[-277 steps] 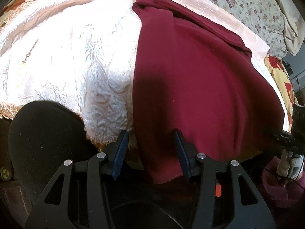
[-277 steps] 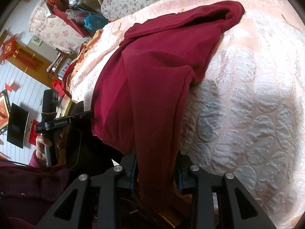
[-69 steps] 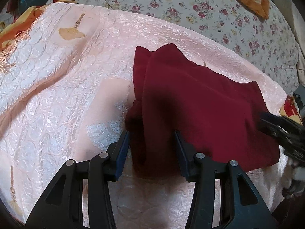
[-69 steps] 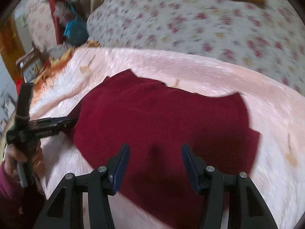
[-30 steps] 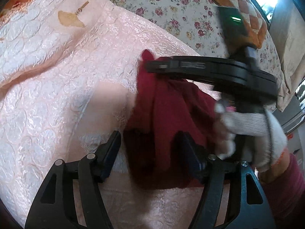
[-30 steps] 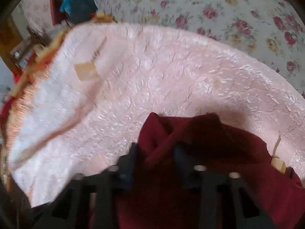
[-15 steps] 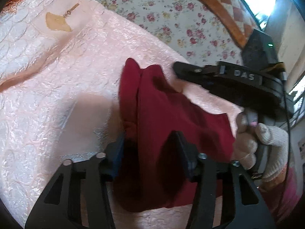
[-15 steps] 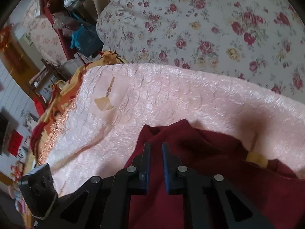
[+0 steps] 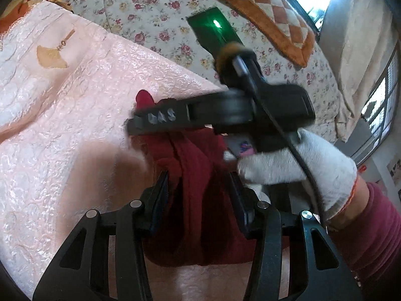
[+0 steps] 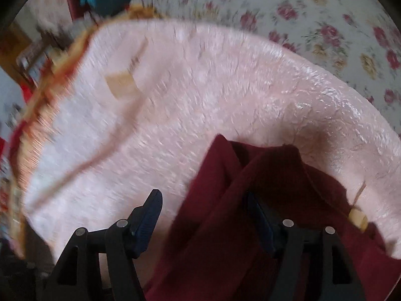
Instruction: Fold small clothes
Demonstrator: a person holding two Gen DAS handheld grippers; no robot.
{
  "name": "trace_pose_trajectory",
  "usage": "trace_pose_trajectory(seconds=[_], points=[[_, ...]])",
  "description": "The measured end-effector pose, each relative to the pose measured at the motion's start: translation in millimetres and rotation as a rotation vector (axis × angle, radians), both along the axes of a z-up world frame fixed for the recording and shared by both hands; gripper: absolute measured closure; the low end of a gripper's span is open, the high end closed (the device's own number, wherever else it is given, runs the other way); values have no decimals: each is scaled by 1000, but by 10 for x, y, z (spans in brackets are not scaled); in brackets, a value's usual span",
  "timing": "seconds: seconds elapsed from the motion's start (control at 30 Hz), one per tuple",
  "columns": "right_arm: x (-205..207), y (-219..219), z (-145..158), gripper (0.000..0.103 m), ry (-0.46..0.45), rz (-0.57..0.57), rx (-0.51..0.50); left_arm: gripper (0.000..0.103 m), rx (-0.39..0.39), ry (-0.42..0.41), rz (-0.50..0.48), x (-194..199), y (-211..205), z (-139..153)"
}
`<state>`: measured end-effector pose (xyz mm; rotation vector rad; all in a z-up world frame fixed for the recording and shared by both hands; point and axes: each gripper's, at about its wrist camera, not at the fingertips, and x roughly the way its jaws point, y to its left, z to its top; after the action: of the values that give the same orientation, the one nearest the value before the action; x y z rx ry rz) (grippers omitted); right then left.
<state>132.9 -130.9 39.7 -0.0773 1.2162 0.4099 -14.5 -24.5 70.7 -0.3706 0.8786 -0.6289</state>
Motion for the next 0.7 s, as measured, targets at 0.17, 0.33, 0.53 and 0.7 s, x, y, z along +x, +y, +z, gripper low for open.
trace_pose_trajectory(seconds=[0.17,0.33,0.53,0.7], points=[[-143,-326,90,72,-86,-32,96,26,121,-6,41,-101,6,19],[-205,-660,201,77,-100,-81,173,26,133,28,92,-61,40,-55],[-224,-754,123,77,-78,-110,238,52,78,43,6,-56,-186,-133],[-205,-692,62,77,-46,-124,247,67,72,40,-11,-92,-263,-143]])
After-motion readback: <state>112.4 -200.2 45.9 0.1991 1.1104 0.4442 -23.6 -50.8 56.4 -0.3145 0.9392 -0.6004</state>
